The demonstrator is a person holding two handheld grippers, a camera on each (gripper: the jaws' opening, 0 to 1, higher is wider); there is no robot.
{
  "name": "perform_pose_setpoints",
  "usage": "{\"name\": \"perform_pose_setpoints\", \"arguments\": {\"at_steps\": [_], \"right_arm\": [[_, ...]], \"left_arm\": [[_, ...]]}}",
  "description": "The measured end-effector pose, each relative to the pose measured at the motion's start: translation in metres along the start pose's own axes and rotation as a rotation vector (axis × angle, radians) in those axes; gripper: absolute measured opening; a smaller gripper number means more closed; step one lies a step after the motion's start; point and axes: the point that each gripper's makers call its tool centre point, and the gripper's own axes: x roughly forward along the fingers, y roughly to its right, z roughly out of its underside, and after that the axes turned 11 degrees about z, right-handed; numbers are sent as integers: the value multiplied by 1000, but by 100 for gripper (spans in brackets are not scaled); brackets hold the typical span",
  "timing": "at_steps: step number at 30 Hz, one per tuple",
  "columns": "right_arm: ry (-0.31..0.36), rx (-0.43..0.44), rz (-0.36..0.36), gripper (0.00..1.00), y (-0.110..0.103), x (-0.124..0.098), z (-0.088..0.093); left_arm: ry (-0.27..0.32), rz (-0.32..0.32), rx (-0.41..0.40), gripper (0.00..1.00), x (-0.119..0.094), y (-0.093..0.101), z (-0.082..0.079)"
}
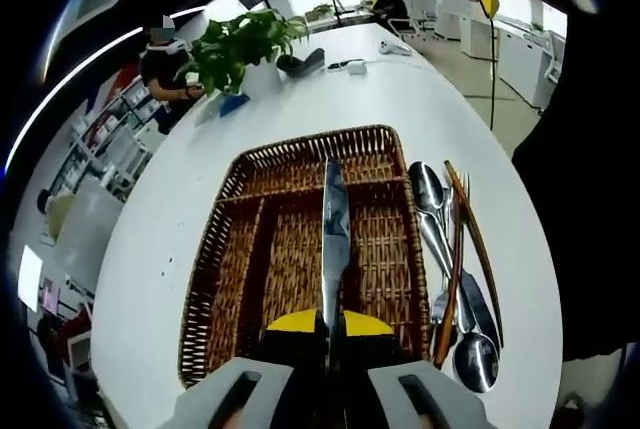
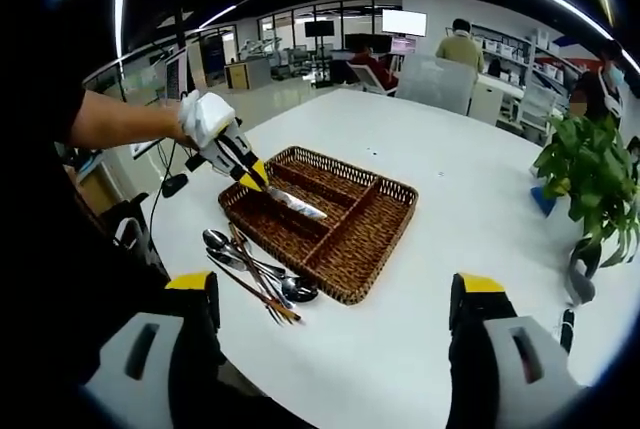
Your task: Arrange the knives, forks, and spoons in their matching storage slots by inserting each utensil handle-first until every utensil is classified and aligned in the correct compartment
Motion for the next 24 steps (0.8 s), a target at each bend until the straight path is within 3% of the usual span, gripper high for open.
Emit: {"name": "perform_pose_setpoints", "arguments": {"at_steps": [8,24], "right_arm": [[-2,-4,-3,97,-2,0,-1],[-24,-14,-1,98,-1,0,2]], "left_arm": [[-7,13,10,3,11,2,0],[-16,42,-23,3,27,4,17]]}}
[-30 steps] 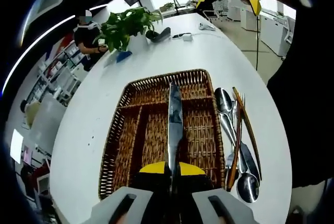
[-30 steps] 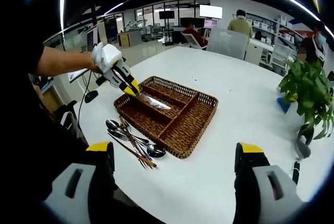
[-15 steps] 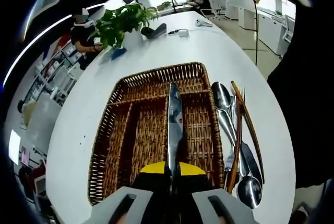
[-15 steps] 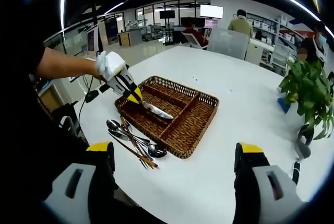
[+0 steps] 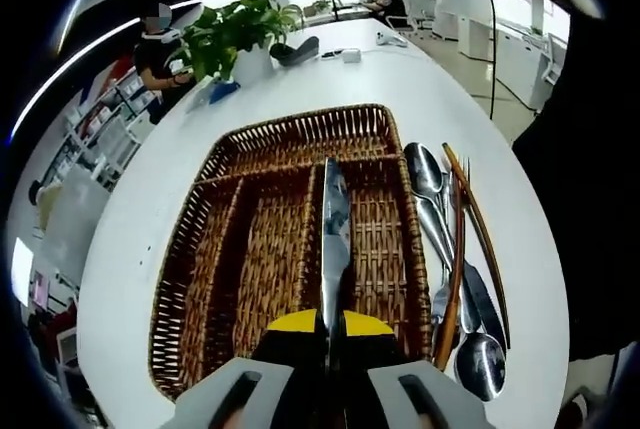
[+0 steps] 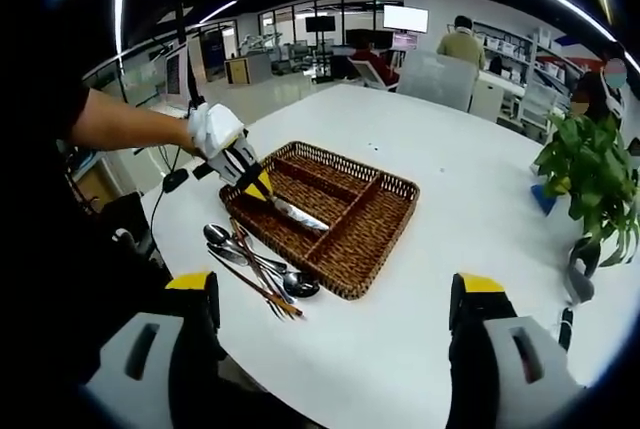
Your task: Arrange the knives, forks, and spoons in their matching storage slots by inserting each utensil handle-first until every utensil is classified and aligned in the correct compartment
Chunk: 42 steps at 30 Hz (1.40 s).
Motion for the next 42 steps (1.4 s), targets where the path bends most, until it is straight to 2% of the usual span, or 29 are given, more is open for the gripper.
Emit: {"name": "perform_pose_setpoints", "arguments": {"at_steps": [5,15,18,26,36,42], "right_arm": [[-17,-10,2,98,1,0,2],[-30,-18,3,98,3,0,0],[-36,-21,-4,98,1,1,1],[-38,-21,-3,98,2,1,0],[-47,-23,-5,98,-1,2,3],[-47,-24,-5,98,-2,3,2]], "left_arm": [[-5,8,1,3,5,-1,1],[-35,-17,-3,3,16,-5,6],[-47,-3,-9,3,22,-4,10],[-95,4,-20,3,25,-1,28],[-96,-6,-25,4,28,-4,29],[-175,-31,-19,4,30,-4,31]]}}
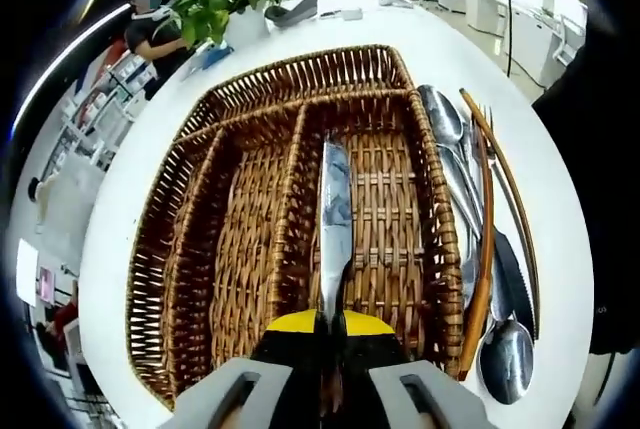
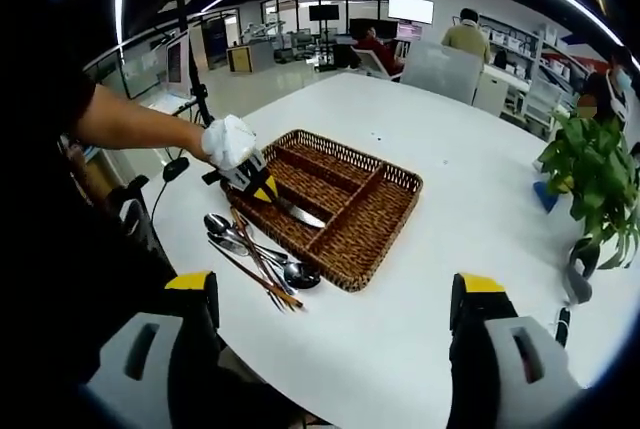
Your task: Arrange the knives, forks, and spoons in their matching storage slots by inserting each utensil handle-first until every utensil is classified and aligned in the correct compartment
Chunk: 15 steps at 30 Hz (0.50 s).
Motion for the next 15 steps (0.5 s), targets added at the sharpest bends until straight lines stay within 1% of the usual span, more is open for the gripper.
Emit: {"name": "perform_pose_setpoints", "arguments": {"at_steps": [1,2,3,5,8,11,15], "right_arm": [[-1,-1,-1,98,-1,0,0],[-1,-3,-2,98,-1,1,0],[-1,-4,-4,98,-2,1,0],[1,-6,-7,98,-4,1,-1],[9,-6,-5,98,-3,0,-3],[11,-3,-4,98,-3,-1,-2],[7,-4,-2,98,-2,-3,0]], "left_arm": [[-23,1,-5,5,1,0,2],[-32,5,-12,5,1,0,3],[-44,23,-64,5,1,0,3],[-69,31,-90,5,2,-2,3],[-89,9,-55,6,3,-1,2],[-84,1,-55,6,3,-2,2],[-65,-17,-27,6,0,-1,1]]}}
